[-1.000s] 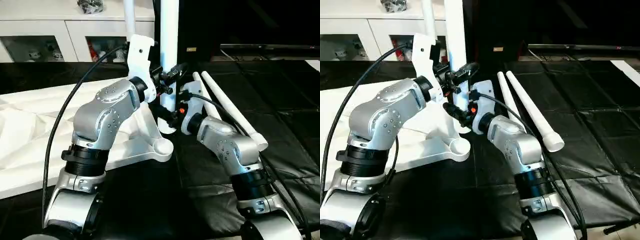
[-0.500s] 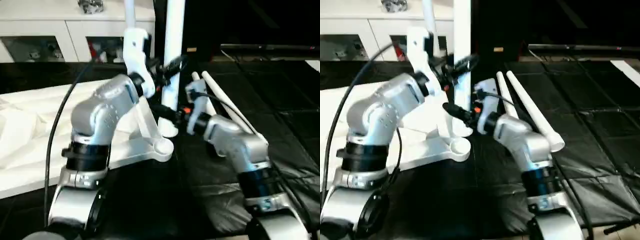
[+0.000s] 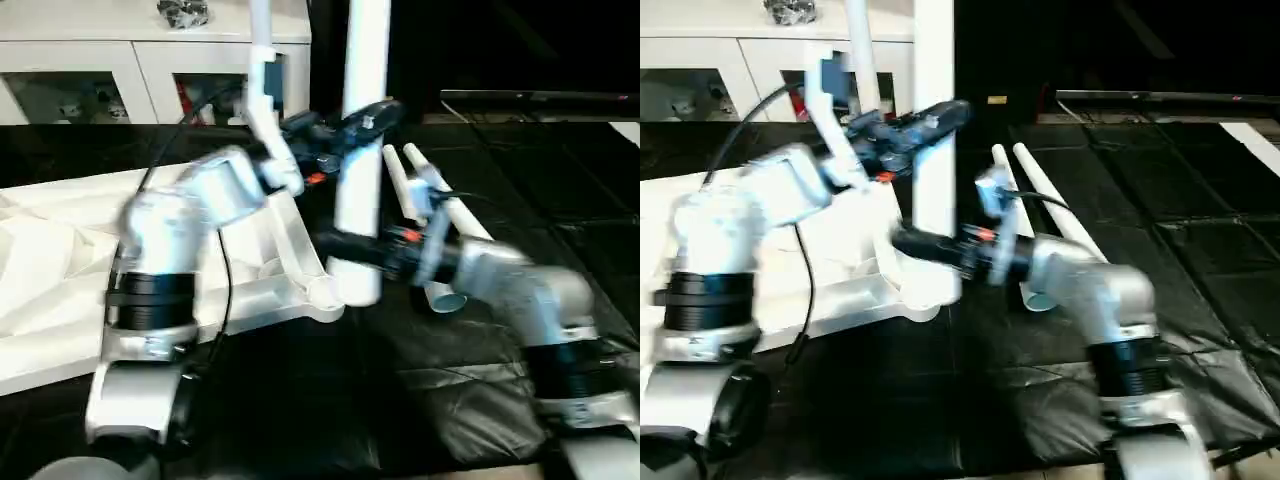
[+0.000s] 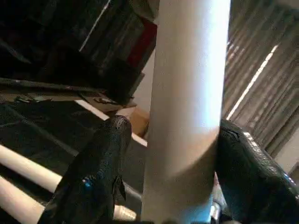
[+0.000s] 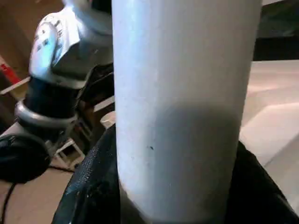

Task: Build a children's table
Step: Pick table leg

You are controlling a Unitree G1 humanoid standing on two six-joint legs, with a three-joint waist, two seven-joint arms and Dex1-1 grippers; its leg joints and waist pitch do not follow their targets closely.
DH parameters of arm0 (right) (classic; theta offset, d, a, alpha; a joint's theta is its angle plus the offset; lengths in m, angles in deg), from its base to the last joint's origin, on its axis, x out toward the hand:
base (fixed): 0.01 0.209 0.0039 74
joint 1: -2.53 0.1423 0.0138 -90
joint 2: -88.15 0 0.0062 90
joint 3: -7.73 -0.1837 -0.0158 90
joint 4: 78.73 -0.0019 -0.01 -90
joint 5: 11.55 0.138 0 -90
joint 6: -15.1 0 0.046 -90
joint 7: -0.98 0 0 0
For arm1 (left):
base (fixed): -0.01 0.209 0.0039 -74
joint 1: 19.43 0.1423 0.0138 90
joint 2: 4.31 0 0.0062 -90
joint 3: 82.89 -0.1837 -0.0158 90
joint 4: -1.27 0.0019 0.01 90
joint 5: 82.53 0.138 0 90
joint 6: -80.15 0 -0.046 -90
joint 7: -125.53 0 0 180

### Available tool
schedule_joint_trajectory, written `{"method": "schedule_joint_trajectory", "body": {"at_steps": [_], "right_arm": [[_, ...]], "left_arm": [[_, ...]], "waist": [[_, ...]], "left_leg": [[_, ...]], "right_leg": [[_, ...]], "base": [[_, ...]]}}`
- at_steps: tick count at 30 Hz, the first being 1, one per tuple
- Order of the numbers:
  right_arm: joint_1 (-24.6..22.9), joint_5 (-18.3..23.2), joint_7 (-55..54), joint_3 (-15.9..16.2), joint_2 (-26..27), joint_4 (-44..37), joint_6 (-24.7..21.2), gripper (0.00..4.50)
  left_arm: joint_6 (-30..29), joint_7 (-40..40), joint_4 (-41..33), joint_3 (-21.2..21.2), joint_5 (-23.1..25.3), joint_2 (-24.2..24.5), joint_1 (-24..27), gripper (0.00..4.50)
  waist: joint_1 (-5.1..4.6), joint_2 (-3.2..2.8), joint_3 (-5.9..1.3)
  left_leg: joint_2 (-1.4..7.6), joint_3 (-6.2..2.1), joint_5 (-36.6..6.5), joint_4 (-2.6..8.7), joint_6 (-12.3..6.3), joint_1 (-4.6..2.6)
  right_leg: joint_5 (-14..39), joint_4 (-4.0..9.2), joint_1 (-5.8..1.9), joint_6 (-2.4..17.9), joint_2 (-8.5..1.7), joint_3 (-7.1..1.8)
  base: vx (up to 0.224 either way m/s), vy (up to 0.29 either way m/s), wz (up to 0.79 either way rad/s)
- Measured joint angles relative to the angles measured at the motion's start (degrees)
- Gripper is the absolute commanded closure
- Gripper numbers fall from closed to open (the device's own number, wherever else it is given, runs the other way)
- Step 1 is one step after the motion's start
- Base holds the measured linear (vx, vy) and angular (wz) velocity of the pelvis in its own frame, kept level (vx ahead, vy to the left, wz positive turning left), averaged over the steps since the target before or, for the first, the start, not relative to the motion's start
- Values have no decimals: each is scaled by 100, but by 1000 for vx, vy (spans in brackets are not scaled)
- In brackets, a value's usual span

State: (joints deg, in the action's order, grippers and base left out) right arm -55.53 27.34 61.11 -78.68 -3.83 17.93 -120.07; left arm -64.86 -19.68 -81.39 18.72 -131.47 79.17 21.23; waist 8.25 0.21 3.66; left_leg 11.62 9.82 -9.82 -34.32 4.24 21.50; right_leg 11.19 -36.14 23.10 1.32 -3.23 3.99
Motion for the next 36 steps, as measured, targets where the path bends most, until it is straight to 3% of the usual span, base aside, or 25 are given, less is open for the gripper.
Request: {"method": "schedule_joint_trajectory", "body": {"at_steps": [7, 8, 21, 24, 29, 32, 36], "right_arm": [[-7, 83, 315, 73, -138, -106, -79, 255], [-8, 82, 385, 102, -161, -106, -79, 255], [-10, -64, 438, 193, -165, -102, 151, 256], [-8, -84, 331, 172, -113, -86, 203, 186], [-5, -134, 97, 37, -95, 27, 217, 150], [-5, -191, -37, -11, -112, 41, 218, 116], [55, -298, -149, -24, -161, 93, 218, 109]], "left_arm": [[-169, 303, 7, 87, -309, 80, -39, 229], [-211, 386, 6, 76, -311, 139, -39, 254], [-192, 564, -89, -24, -278, 285, -30, 276], [-90, 473, -84, -35, -206, 257, -30, 276], [-10, 164, -51, -35, 16, 297, -31, 276], [115, 55, -52, -312, 391, 469, -31, 276], [162, -79, -52, -491, 650, 515, -31, 276]], "waist": [[3, 1, 0], [2, 2, 0], [3, 2, 0], [-1, 2, 0], [-2, 2, 0], [1, 8, 1], [-1, 11, 3]], "left_leg": [[0, 0, 0, -4, -1, 2], [0, 0, 0, -4, -1, 2], [0, 0, 0, -7, -1, 3], [0, 0, 0, -7, -1, 3], [0, 0, 0, -7, -1, 3], [0, 0, 0, -6, -1, 3], [0, 0, 0, -8, -2, 5]], "right_leg": [[-2, 0, -1, 0, -1, 0], [-2, 0, -1, 0, -1, 0], [-2, 0, -1, 1, -1, 0], [-2, 0, -1, 1, -1, 0], [-2, -1, -1, 1, -1, 1], [-2, -1, -1, 0, -1, 1], [-3, -1, -1, -1, -2, 0]], "base": [[0, 0, 0], [0, 0, 0], [0, 0, 0], [0, 0, 0], [0, 0, 0], [0, 0, 0], [0, 0, 0]]}}
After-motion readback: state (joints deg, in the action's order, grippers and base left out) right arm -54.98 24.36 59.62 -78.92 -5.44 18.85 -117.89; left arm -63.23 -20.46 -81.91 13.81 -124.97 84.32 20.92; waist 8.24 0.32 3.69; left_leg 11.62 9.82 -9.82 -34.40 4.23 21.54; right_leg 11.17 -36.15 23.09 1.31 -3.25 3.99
